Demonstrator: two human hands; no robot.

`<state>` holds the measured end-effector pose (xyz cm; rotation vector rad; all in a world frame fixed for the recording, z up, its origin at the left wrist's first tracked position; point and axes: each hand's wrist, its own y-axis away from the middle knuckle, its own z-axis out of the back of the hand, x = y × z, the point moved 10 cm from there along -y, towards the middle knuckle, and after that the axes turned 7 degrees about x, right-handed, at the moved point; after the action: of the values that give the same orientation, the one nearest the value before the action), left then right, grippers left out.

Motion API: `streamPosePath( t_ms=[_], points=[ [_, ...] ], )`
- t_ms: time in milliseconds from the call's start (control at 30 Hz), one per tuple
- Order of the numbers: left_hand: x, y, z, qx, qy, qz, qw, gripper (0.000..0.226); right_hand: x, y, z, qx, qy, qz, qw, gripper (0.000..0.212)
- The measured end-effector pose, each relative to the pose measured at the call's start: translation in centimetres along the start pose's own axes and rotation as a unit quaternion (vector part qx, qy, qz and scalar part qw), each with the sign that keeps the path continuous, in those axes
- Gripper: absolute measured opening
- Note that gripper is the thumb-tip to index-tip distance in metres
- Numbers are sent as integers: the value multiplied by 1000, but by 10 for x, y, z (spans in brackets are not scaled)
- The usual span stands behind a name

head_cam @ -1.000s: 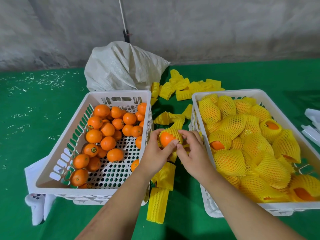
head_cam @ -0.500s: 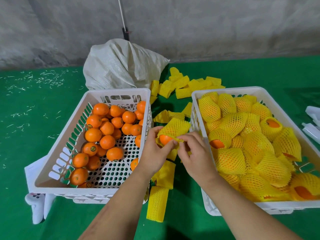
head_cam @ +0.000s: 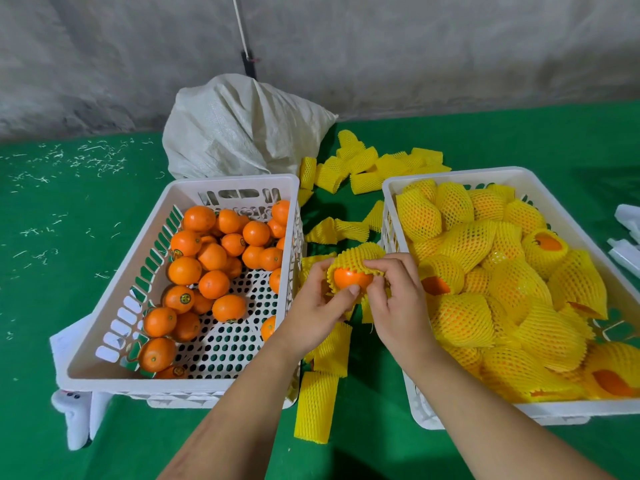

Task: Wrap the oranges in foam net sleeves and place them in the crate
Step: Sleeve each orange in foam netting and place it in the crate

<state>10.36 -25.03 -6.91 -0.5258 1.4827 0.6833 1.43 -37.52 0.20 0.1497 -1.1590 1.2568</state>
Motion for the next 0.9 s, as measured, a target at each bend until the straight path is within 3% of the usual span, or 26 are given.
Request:
streamPosePath(
  t_ms=[133,233,300,367,433,467,567,767,900],
  points=[
    [-7,2,7,-34,-4,-45,998,50,22,7,-12,48,2,85,995,22],
    [-14,4,15,-70,-37,-75,994,57,18,5,-12,64,-70,54,994,14],
    [-15,4,18,-85,-52,-84,991,62,7,2,-5,46,-104,15,993,18],
    [-21,6,19,-88,-77,-101,988,68,-10,1,-10,64,-162,-78,982,44],
    [-22,9,20,-89,-105,-107,985,75,-28,7,-35,143,-245,-209,936,74],
    [-21,10,20,-88,-124,-102,983,80,-32,10,-46,180,-246,-242,921,80],
    [-15,9,17,-73,-193,-81,975,83,-34,12,-60,246,-147,-240,928,80],
    [-19,7,9,-39,-191,-61,979,78,-30,13,-49,203,-158,-217,942,93],
    [-30,22,14,-39,-171,-85,981,67,-41,11,12,48,-162,-255,952,101]
  ],
)
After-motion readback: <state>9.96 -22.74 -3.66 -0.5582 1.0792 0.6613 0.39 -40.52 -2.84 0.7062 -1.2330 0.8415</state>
